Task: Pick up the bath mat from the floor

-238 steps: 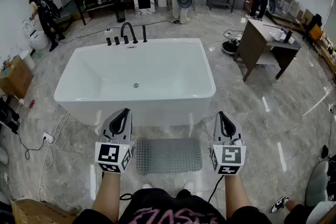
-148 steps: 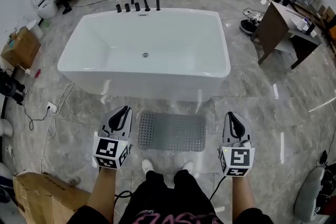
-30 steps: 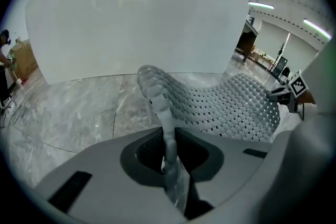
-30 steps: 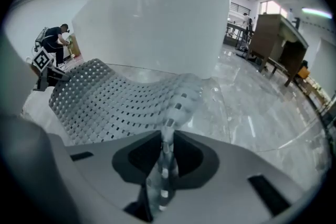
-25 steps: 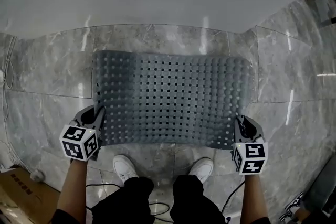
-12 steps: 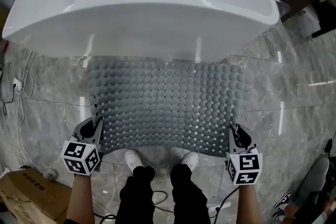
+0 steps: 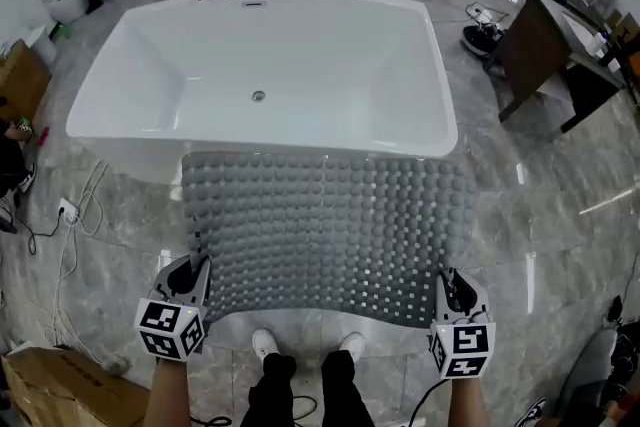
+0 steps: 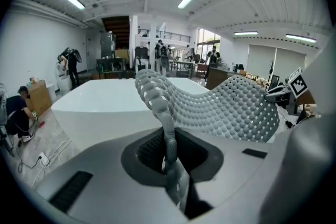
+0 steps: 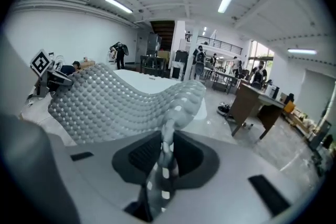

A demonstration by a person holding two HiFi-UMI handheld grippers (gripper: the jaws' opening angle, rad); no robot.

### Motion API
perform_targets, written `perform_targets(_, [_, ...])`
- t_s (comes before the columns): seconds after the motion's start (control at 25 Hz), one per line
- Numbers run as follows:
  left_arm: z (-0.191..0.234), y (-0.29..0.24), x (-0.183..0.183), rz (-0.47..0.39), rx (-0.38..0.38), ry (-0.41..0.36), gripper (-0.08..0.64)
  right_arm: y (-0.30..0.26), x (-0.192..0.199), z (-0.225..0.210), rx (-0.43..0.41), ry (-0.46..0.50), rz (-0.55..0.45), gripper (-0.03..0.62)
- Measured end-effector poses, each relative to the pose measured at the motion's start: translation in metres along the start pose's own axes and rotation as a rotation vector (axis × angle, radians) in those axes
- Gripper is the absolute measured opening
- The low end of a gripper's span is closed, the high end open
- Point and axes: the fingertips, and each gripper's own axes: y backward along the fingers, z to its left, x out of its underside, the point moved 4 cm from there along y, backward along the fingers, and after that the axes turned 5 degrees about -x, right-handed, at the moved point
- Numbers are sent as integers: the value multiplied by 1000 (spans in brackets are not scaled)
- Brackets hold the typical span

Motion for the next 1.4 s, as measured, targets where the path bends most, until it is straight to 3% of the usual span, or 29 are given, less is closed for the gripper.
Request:
perform_targets(0.24, [0,61,-83,-97,0,-32,46,62,-80,-13,49,24,-104,84])
perform_targets(0.44, [-5,108,-129,-166,-16,-18,46,108,-122,-17,68,16,-179,83])
perform_targets(0.84, [-3,172,-193,-316,-50,-21,46,169,-181,-20,114,15,-334,83])
perform_targets(1.4, [5,201,-262,-504,-72,-31,46,198,-250,-28,153,35,-503,80])
